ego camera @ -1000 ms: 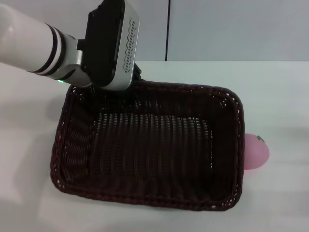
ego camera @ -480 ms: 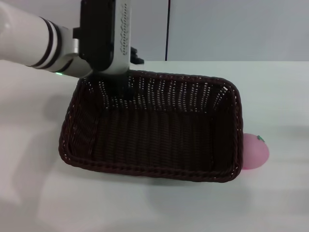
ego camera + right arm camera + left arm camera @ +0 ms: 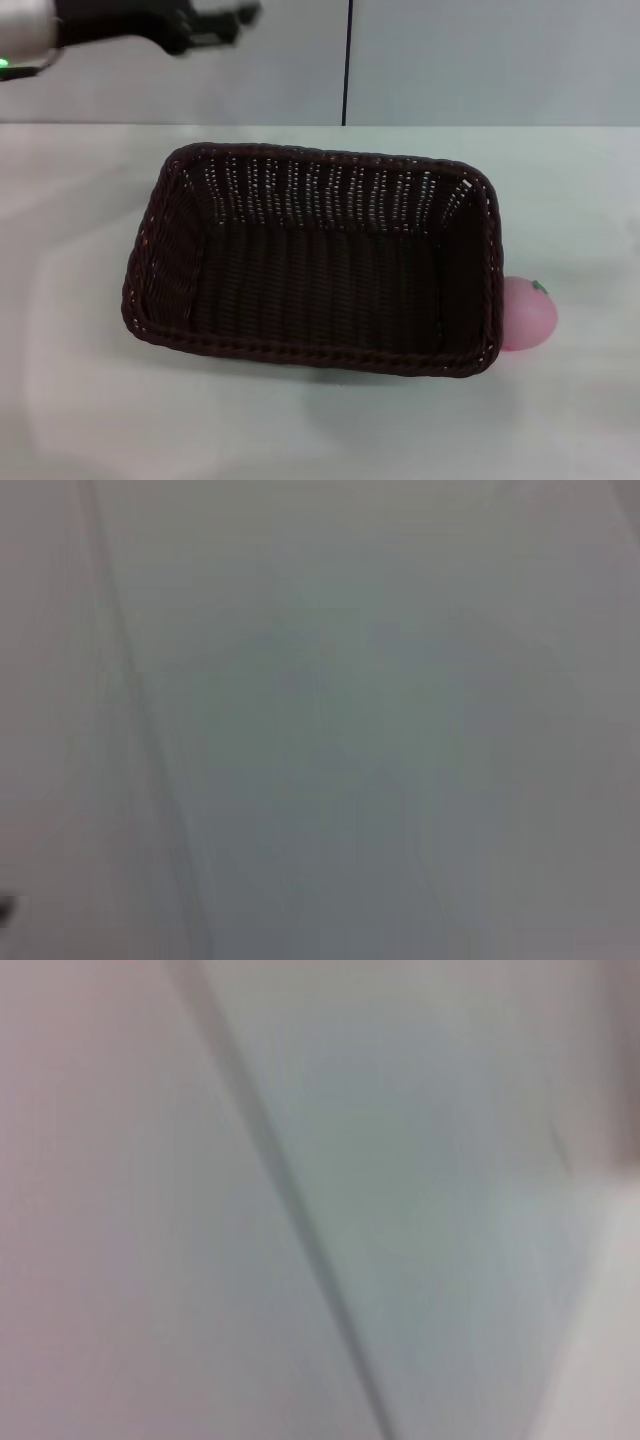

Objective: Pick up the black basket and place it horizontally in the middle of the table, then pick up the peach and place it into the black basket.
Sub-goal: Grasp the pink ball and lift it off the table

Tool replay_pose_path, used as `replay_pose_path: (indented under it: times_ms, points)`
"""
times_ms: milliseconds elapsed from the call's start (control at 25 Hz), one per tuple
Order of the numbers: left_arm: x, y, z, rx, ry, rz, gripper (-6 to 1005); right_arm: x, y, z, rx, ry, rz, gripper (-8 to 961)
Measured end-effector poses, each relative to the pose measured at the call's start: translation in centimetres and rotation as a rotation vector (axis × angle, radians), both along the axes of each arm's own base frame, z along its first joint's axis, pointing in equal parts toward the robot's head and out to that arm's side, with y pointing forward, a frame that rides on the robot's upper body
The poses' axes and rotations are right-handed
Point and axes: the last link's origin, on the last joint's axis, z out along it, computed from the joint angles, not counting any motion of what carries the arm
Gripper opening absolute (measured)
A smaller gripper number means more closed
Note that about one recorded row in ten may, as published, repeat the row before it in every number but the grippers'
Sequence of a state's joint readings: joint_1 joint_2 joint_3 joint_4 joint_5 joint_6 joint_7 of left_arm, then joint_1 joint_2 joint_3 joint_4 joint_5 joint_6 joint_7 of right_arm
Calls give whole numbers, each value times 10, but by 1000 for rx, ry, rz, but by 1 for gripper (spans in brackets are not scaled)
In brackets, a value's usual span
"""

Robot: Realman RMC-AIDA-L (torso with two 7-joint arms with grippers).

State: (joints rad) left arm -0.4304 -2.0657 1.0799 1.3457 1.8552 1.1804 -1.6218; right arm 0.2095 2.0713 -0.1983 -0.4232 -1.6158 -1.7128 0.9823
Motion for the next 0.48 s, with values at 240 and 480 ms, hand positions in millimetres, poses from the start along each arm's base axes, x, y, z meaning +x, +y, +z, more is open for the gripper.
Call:
replay_pose_path:
  times_ms: [240, 480]
  points:
    - [-53, -30, 26, 162, -248, 118, 715, -10, 8, 40, -466, -73, -94, 795]
    - [-102, -59, 20, 226, -373, 205, 713, -40, 12, 60, -835, -252, -231, 795]
